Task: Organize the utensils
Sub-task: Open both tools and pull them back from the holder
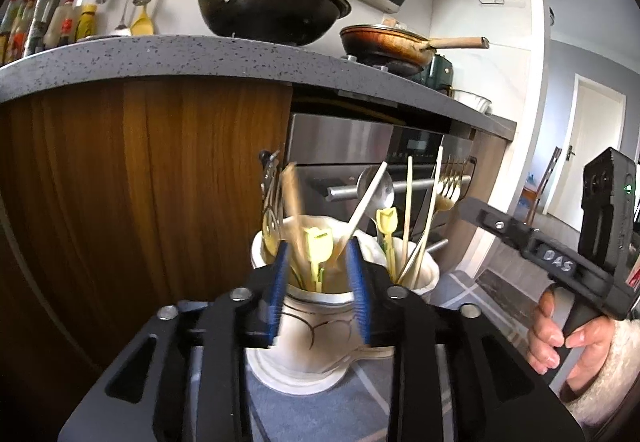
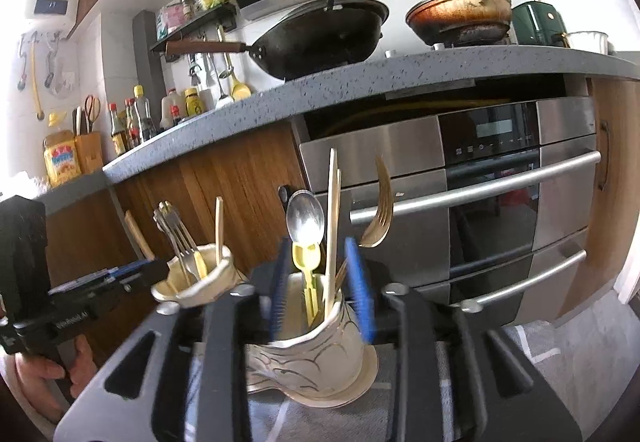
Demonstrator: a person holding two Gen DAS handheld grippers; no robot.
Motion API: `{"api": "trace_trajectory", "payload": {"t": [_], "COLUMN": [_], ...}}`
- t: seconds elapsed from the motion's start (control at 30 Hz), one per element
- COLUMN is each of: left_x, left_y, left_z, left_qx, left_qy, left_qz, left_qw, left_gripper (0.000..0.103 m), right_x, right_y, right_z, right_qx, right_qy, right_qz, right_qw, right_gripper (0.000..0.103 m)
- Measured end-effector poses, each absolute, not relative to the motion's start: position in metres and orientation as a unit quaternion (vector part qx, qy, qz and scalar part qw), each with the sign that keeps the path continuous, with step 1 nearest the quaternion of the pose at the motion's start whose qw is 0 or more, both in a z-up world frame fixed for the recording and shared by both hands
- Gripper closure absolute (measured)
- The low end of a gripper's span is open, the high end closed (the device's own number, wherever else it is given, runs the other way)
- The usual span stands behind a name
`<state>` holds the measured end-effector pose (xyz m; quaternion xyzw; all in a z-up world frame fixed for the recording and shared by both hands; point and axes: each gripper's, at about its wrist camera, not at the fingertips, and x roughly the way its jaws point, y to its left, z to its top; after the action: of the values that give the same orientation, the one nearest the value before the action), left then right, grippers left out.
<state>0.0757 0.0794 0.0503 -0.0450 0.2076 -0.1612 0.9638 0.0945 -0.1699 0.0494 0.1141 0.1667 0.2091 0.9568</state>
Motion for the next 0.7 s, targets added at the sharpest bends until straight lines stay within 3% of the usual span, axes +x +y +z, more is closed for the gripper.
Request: {"api": "trace_trajectory", "payload": {"t": [0.17,0.23,0.5,0.6,0.7], "left_x": [0.060,0.049,0.013,0.005,0.001], "left_y": [0.088,0.092,0.095,0.094,0.090], "left_z": [0.062,0.065,0.067,0.066,0.063], "left_qx": [-0.053,-0.053,-0.059,-0.060,-0.048], "left_qy": [0.220,0.224,0.229,0.229,0.228], "left_qz": [-0.148,-0.140,-0.106,-0.099,-0.076], "left_qw": [0.963,0.963,0.966,0.967,0.969], "left_gripper": [0.046,0.031,0.009,0.006,0.005], "right_x": [0.080,0.073,0.037,0.025,0.015], "right_y": [-0.175,-0.177,-0.178,-0.176,-0.176], "right_z": [0.067,0.070,0.063,0.060,0.059], "right_qx": [0.106,0.102,0.089,0.082,0.076], "right_qy": [0.200,0.211,0.244,0.244,0.234], "right_qz": [0.205,0.203,0.199,0.198,0.194], "right_qw": [0.952,0.951,0.945,0.946,0.950], "right_gripper": [0.044,0.034,0.012,0.005,0.005]}}
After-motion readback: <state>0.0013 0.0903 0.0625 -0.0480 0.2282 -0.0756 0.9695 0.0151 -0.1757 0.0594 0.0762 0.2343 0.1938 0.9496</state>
